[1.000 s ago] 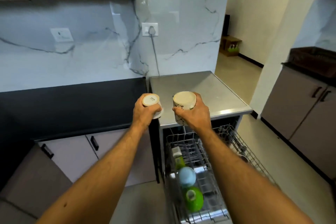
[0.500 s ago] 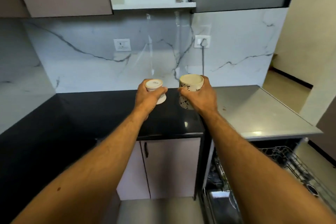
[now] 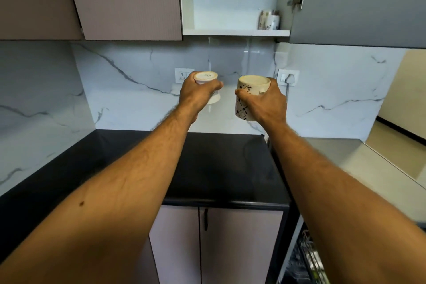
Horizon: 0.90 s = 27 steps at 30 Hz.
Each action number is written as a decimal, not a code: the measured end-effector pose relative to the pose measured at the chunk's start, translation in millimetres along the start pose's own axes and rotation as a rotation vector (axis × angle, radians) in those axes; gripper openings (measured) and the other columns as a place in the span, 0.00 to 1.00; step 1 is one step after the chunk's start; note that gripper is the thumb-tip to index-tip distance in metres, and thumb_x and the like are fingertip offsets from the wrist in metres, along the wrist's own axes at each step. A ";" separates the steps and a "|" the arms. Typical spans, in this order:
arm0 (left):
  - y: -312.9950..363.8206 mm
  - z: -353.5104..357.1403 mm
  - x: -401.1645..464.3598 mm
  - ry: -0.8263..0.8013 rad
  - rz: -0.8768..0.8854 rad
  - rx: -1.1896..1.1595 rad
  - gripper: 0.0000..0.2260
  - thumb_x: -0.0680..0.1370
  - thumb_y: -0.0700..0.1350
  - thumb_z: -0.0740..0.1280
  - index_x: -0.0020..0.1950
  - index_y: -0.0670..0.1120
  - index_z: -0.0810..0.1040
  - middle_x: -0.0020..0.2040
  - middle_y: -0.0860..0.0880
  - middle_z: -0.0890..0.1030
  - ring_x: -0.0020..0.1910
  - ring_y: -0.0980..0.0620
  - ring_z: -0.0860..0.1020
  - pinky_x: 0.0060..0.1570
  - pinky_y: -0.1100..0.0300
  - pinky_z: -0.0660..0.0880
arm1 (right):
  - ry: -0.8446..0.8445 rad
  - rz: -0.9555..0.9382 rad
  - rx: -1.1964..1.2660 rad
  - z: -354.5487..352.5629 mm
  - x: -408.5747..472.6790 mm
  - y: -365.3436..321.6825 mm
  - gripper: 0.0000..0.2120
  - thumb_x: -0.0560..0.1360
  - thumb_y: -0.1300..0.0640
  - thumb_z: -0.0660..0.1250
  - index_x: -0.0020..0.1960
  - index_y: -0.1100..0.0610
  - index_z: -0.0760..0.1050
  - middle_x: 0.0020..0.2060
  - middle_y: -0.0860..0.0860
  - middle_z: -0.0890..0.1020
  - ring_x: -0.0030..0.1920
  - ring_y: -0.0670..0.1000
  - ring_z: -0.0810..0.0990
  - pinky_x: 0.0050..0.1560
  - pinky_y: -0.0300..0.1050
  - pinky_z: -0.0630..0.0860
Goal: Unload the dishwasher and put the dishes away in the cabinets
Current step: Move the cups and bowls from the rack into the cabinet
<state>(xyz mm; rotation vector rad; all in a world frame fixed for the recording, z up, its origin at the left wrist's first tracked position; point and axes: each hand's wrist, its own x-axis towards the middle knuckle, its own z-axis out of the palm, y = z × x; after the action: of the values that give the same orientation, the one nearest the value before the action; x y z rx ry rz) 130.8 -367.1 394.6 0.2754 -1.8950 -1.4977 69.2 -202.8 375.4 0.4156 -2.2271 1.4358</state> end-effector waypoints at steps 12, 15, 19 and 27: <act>16.0 25.3 142.1 0.026 0.112 -0.068 0.17 0.69 0.49 0.77 0.53 0.54 0.75 0.50 0.53 0.81 0.49 0.54 0.80 0.44 0.61 0.78 | 0.059 -0.101 0.040 60.8 141.5 -18.3 0.40 0.64 0.33 0.73 0.67 0.54 0.70 0.58 0.51 0.79 0.58 0.54 0.77 0.48 0.41 0.71; 34.7 29.7 188.1 0.042 0.149 -0.084 0.17 0.70 0.48 0.77 0.54 0.52 0.75 0.49 0.53 0.81 0.48 0.54 0.80 0.43 0.61 0.80 | 0.087 -0.144 0.050 69.3 190.7 -34.3 0.40 0.62 0.31 0.71 0.65 0.55 0.70 0.55 0.51 0.80 0.55 0.53 0.79 0.50 0.43 0.76; 63.3 36.2 244.6 0.092 0.201 -0.111 0.17 0.69 0.50 0.77 0.54 0.52 0.75 0.50 0.51 0.81 0.49 0.51 0.81 0.49 0.54 0.82 | 0.139 -0.187 0.072 71.9 248.6 -61.7 0.39 0.59 0.29 0.70 0.60 0.54 0.72 0.47 0.47 0.79 0.48 0.52 0.80 0.45 0.52 0.83; 85.7 67.6 334.9 0.015 0.241 -0.008 0.22 0.67 0.53 0.75 0.57 0.50 0.74 0.52 0.51 0.79 0.50 0.52 0.79 0.48 0.52 0.82 | 0.201 -0.082 0.090 92.6 333.8 -86.1 0.38 0.52 0.27 0.68 0.52 0.51 0.73 0.41 0.47 0.81 0.41 0.52 0.83 0.37 0.53 0.83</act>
<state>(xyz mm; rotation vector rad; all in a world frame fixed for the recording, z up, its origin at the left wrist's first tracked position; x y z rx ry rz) -137.0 -475.0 596.4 0.0516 -1.8380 -1.3371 -192.9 -324.8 584.7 0.3703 -1.9702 1.4702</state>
